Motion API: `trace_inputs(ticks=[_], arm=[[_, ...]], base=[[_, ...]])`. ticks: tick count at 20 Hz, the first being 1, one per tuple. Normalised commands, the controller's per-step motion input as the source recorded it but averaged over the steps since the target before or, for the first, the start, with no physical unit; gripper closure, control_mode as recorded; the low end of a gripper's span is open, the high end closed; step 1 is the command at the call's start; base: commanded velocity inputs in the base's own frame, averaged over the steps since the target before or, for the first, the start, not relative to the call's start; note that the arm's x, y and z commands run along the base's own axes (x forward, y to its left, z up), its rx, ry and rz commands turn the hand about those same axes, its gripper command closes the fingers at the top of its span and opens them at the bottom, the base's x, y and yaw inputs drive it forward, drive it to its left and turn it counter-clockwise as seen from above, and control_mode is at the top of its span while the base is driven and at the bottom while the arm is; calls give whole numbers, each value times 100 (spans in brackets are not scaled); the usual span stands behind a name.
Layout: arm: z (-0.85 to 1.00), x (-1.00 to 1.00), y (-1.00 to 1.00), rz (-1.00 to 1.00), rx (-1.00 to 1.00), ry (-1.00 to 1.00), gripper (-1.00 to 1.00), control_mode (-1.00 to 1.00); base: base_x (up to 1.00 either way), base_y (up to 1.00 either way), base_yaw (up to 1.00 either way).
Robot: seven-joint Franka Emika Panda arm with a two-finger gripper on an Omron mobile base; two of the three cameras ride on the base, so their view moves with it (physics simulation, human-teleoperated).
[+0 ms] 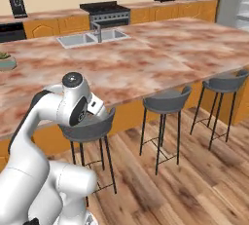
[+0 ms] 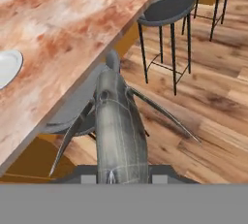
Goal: Take the fish from the fridge and place it on the digital scale on the counter by the fridge. Wait a few seconds for a reading, then move it to the plate on the dining counter.
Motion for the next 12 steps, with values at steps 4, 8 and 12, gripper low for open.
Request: trace_inputs(ticks=[4,8,12], arm=[[0,0,0,0,0,0,100,100],[0,0,0,0,0,0,100,100],[0,0,0,0,0,0,100,100]], base=[[74,-48,61],[70,-27,69],[70,-21,72]])
